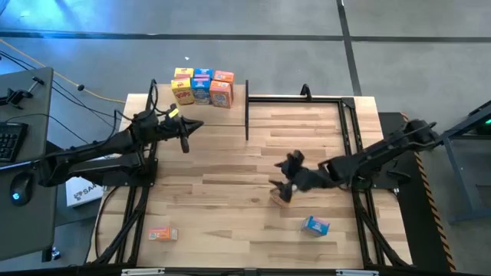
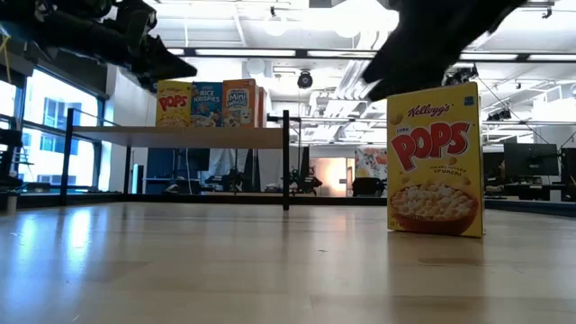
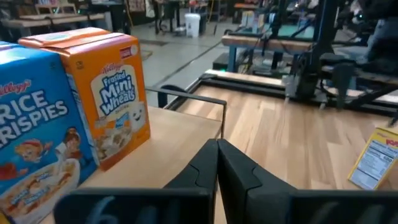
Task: Stack cereal on shelf
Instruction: Put the yellow cereal box on the shelf aligned with other yellow cereal boxes
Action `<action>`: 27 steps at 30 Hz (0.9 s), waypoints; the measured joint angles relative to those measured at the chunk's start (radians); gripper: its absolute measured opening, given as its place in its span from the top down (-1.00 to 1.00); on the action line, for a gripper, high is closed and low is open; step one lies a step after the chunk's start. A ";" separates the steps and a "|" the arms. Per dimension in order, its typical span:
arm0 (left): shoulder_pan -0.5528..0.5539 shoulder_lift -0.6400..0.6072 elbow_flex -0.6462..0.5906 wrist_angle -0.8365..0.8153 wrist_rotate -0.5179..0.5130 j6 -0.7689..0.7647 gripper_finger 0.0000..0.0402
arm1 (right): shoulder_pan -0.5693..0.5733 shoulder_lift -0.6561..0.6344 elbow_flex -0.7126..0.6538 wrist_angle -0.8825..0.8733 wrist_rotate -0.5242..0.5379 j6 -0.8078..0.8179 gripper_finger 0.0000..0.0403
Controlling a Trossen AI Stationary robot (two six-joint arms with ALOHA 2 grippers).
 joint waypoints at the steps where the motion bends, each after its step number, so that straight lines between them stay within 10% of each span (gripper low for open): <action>1: -0.003 0.000 -0.012 0.018 -0.001 -0.004 1.00 | 0.027 0.000 0.045 -0.102 0.001 0.044 -0.50; 9: -0.005 0.000 -0.045 0.022 -0.002 -0.006 1.00 | 0.189 0.054 0.253 -0.519 0.005 0.400 -0.59; 27: -0.005 0.000 -0.045 0.026 -0.003 -0.006 1.00 | 0.268 0.236 0.246 -0.573 0.025 0.689 -0.55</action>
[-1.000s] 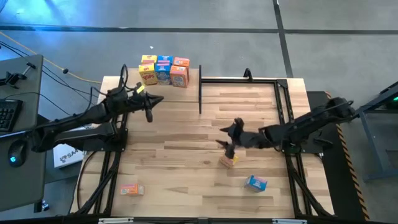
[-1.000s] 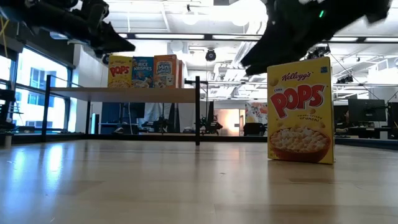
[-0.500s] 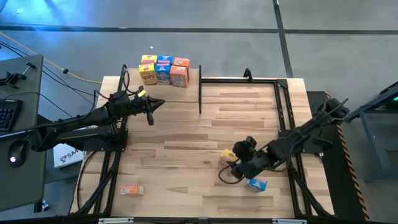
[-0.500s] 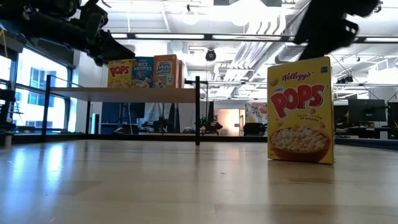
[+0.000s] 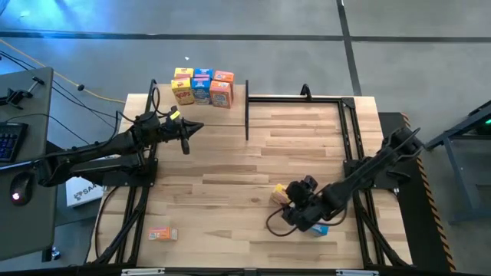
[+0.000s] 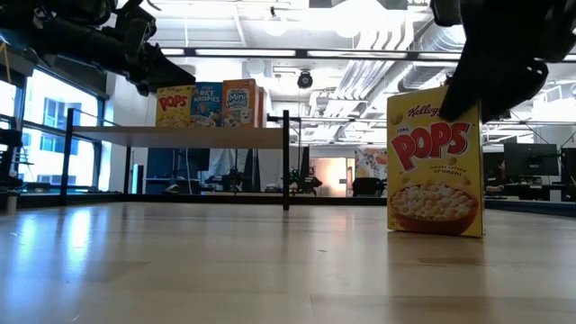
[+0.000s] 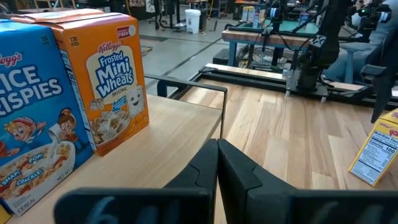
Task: Stack cereal on shelf
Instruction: Put the yellow cereal box on the shelf aligned with other yellow cereal boxes
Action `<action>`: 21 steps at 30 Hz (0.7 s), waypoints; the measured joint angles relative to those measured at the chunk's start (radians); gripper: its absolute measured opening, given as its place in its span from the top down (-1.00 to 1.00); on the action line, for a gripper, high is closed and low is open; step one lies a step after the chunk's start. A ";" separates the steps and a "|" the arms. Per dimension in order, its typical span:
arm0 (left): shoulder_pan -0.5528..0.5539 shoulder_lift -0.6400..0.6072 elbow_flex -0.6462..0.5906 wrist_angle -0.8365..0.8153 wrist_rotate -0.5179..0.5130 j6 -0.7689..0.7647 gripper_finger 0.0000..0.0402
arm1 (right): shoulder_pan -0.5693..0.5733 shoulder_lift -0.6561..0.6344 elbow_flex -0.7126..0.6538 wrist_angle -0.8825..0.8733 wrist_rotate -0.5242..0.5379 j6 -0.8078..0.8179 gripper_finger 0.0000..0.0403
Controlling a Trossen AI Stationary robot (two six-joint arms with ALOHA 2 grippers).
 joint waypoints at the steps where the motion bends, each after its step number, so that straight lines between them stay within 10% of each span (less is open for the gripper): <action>1: 0.000 0.000 0.000 0.000 0.000 0.000 1.00 | -0.001 0.006 0.000 0.000 0.004 0.001 -0.53; 21: 0.000 0.000 0.000 -0.001 0.000 -0.001 1.00 | -0.002 0.024 0.001 0.030 0.024 0.041 0.26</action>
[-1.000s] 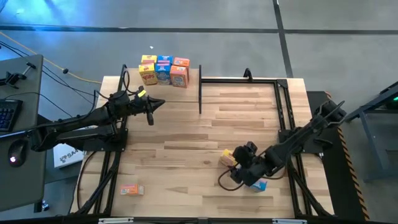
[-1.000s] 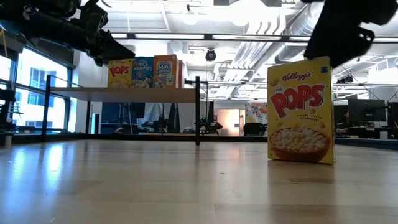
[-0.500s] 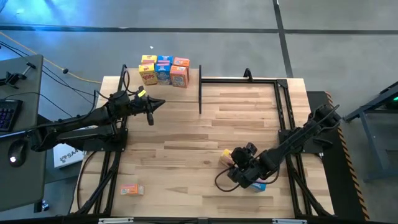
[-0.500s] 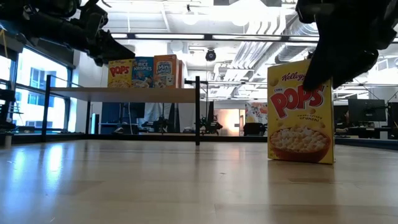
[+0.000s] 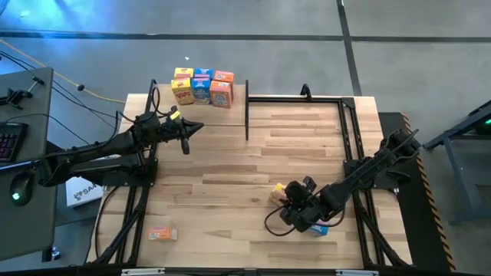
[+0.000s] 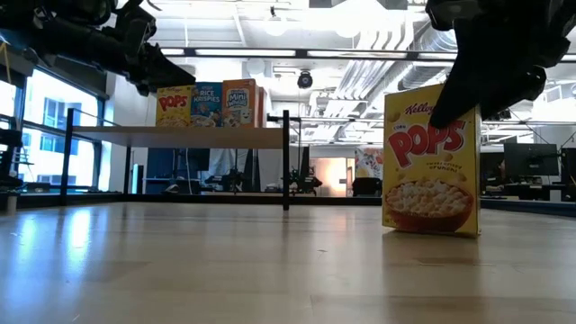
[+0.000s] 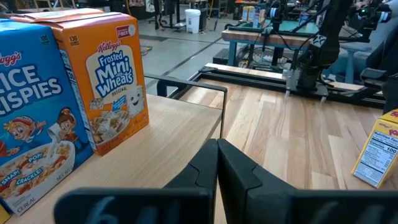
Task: Stack cereal on shelf
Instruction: Put the yellow cereal box on the shelf aligned with other yellow cereal boxes
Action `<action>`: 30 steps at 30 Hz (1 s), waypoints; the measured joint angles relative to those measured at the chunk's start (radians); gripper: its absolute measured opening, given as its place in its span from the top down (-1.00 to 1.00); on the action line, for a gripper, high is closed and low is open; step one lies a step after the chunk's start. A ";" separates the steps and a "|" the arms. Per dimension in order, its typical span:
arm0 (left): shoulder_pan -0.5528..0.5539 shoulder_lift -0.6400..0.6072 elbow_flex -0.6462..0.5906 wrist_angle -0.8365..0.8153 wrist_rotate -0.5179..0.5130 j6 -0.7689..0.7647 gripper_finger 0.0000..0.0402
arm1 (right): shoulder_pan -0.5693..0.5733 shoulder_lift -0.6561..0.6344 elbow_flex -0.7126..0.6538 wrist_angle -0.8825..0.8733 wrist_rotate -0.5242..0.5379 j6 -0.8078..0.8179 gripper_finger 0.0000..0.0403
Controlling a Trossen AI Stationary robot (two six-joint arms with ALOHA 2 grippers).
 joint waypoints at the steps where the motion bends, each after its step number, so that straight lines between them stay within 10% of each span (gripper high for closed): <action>1: 0.000 0.000 0.000 0.000 0.000 0.000 1.00 | 0.000 0.000 0.005 -0.005 0.000 -0.002 0.25; 10: 0.000 0.000 0.000 0.001 0.000 -0.004 1.00 | -0.124 -0.001 0.161 0.016 -0.009 -0.358 0.22; 16: 0.000 0.002 0.000 -0.011 0.018 -0.018 1.00 | -0.329 0.024 0.275 0.205 -0.218 -0.788 0.22; 30: 0.000 -0.003 0.000 -0.021 0.009 0.008 1.00 | -0.563 0.448 0.733 0.162 -0.572 -1.296 0.22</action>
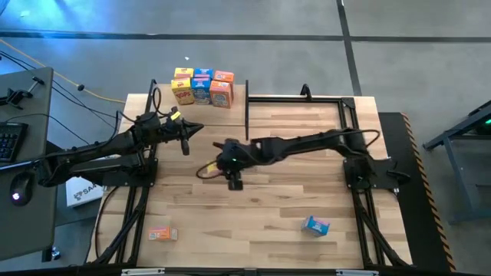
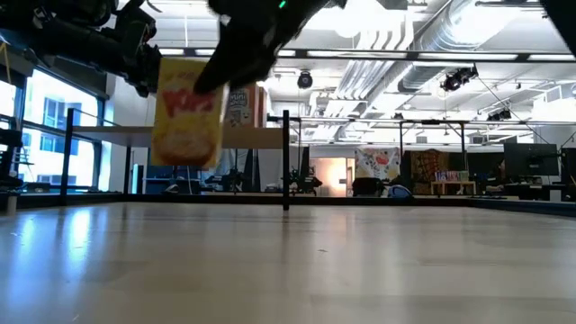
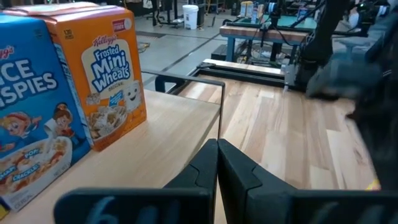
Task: Stack cereal on shelf
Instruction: Put the yellow cereal box on the shelf aligned with other yellow cereal boxes
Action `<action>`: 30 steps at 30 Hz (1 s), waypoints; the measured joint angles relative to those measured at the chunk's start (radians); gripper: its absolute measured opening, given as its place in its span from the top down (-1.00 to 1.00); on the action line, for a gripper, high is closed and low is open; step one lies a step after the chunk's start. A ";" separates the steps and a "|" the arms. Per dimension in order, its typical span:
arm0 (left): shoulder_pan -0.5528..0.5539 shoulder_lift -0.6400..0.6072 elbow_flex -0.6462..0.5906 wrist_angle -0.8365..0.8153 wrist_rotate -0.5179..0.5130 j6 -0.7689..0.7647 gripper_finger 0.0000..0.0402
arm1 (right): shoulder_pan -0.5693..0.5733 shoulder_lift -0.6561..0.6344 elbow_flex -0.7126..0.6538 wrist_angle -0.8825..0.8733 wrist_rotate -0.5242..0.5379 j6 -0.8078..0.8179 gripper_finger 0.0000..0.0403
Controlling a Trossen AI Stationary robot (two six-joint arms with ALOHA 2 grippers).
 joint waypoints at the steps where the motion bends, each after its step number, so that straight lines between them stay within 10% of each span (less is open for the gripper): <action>1: 0.000 0.000 0.000 -0.005 0.000 0.000 1.00 | -0.010 0.028 0.026 -0.008 -0.011 -0.013 0.22; 30: -0.002 -0.003 0.000 -0.097 -0.015 -0.032 1.00 | -0.122 0.230 0.159 0.078 -0.083 -0.114 0.12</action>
